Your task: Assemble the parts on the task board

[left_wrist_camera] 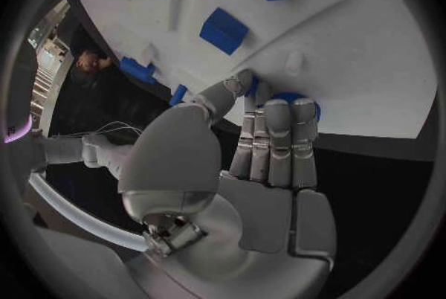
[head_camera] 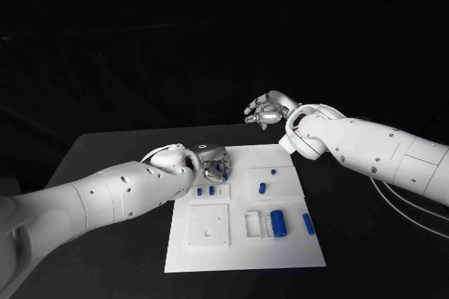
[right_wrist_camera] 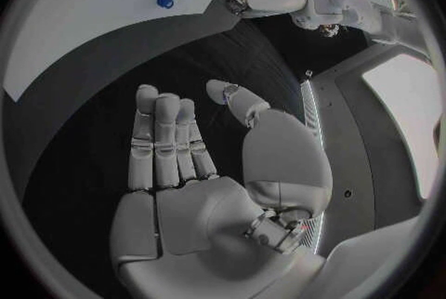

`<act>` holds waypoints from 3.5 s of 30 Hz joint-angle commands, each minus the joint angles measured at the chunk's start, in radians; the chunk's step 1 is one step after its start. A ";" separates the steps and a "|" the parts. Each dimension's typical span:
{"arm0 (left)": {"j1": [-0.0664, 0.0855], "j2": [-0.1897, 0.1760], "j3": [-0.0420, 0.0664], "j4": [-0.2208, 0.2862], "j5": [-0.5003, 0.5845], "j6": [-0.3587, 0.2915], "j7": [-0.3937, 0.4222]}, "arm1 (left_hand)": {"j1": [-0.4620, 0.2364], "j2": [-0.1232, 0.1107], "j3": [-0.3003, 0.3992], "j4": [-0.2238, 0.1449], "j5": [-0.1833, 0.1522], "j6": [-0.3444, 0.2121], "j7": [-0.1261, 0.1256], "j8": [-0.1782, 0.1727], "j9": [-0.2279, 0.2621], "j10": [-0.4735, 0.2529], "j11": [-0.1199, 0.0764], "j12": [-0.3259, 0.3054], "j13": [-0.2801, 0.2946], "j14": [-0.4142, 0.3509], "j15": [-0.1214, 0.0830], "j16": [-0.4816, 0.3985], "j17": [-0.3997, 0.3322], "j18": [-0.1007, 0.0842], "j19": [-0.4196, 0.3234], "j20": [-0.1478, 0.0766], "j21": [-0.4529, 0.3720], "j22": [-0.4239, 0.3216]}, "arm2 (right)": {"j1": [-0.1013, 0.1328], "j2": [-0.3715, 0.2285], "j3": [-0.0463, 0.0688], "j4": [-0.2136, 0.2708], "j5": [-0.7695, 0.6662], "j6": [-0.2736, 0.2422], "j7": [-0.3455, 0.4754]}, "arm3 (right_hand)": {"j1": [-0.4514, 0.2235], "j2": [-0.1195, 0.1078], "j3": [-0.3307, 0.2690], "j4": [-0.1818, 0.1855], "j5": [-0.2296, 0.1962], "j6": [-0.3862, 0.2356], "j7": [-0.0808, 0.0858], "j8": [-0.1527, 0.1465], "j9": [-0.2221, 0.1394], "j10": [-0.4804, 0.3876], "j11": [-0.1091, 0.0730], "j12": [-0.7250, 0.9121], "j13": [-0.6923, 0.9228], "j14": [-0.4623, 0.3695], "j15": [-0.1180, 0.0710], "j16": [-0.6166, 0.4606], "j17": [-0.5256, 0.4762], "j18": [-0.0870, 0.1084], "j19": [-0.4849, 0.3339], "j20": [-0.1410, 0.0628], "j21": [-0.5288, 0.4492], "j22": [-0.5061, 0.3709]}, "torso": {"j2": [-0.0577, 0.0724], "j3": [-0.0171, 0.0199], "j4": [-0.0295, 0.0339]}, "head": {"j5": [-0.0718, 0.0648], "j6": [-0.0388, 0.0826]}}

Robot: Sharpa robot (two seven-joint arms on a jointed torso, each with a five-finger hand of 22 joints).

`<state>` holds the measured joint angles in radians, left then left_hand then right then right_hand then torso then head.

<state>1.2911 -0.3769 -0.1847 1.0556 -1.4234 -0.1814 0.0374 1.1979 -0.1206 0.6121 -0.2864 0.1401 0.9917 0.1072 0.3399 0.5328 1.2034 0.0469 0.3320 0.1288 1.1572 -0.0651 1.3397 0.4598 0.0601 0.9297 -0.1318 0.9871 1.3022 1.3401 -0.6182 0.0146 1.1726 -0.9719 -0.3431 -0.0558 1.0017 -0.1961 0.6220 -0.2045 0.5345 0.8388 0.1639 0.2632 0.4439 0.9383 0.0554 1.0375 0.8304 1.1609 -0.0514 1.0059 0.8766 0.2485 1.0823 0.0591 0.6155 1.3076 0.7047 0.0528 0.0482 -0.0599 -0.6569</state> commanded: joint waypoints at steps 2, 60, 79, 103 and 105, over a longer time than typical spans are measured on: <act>-0.015 0.006 -0.006 -0.004 -0.019 0.046 -0.002 | 0.003 0.012 0.008 0.000 0.004 0.016 -0.001 0.005 0.000 0.020 -0.004 -0.009 0.004 0.019 -0.005 0.010 -0.002 0.050 0.014 -0.025 0.009 0.002 | 0.000 -0.001 0.000 0.003 0.003 0.008 0.010 | -0.007 0.000 -0.008 0.000 0.004 0.000 0.005 -0.004 -0.001 -0.008 0.001 0.006 -0.002 -0.004 0.000 0.000 -0.001 0.013 -0.005 0.003 -0.004 0.020 | 0.001 0.0009 -0.0003 | 0.000 -0.002; -0.038 -0.206 0.077 0.151 0.168 -0.038 0.042 | -0.013 0.034 0.009 -0.003 0.014 0.076 -0.021 0.007 0.014 0.096 -0.028 -0.047 0.033 0.073 -0.028 0.035 -0.010 0.052 0.066 -0.054 0.031 0.006 | 0.000 -0.018 0.000 0.008 0.004 0.009 0.009 | -0.007 0.001 -0.010 -0.003 0.007 0.000 0.005 -0.003 -0.001 -0.008 0.001 0.008 -0.005 -0.005 0.000 0.000 -0.002 0.013 -0.004 0.003 -0.005 0.020 | -0.001 -0.0013 0.0065 | 0.011 0.011; -0.052 -0.192 0.076 0.115 0.140 -0.028 0.031 | -0.012 0.035 0.008 -0.002 0.013 0.078 -0.021 0.006 0.015 0.100 -0.029 -0.050 0.035 0.075 -0.029 0.036 -0.011 0.052 0.068 -0.055 0.032 0.007 | 0.000 -0.017 0.000 0.008 0.004 0.009 0.010 | -0.007 0.001 -0.011 -0.003 0.007 0.000 0.005 -0.003 -0.001 -0.009 0.001 0.009 -0.006 -0.005 0.000 0.001 -0.002 0.013 -0.004 0.003 -0.005 0.020 | 0.000 -0.0003 0.0045 | 0.014 0.009; -0.058 -0.169 0.076 0.099 0.129 0.002 0.008 | -0.011 0.035 0.008 -0.003 0.012 0.078 -0.021 0.005 0.016 0.101 -0.029 -0.053 0.036 0.075 -0.029 0.037 -0.011 0.052 0.069 -0.056 0.033 0.007 | 0.000 -0.018 0.000 0.010 0.004 0.008 0.009 | -0.008 0.002 -0.011 -0.004 0.008 0.000 0.005 -0.003 -0.001 -0.009 0.001 0.010 -0.008 -0.005 0.000 0.001 -0.003 0.013 -0.004 0.003 -0.006 0.020 | 0.000 0.0005 0.0043 | 0.011 0.006; -0.058 -0.169 0.075 0.102 0.129 0.000 0.004 | -0.011 0.036 0.008 -0.003 0.013 0.078 -0.021 0.004 0.016 0.101 -0.029 -0.054 0.036 0.075 -0.029 0.036 -0.012 0.052 0.069 -0.056 0.033 0.007 | 0.000 -0.019 0.000 0.010 0.004 0.008 0.009 | -0.008 0.002 -0.011 -0.004 0.008 0.000 0.005 -0.003 -0.001 -0.009 0.001 0.010 -0.008 -0.005 0.000 0.001 -0.003 0.013 -0.004 0.003 -0.006 0.020 | 0.000 0.0006 0.0046 | 0.010 0.006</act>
<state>1.2380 -0.5516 -0.1066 1.1513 -1.2841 -0.2049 0.0526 1.1889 -0.0968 0.6154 -0.2881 0.1461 1.0580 0.0772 0.3416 0.5494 1.2975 0.0189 0.2823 0.1639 1.2269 -0.0918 1.3715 0.4491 0.0638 0.9938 -0.1496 1.0142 1.3073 1.3399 -0.6364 0.0147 1.1810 -0.9685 -0.3419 -0.0542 1.0018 -0.1961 0.6138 -0.2073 0.5383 0.8359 0.1614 0.2633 0.4439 0.9383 0.0554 1.0414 0.8239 1.1608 -0.0513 1.0059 0.8753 0.2535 1.0823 0.0591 0.6155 1.3076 0.7037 0.0533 0.0527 -0.0491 -0.6507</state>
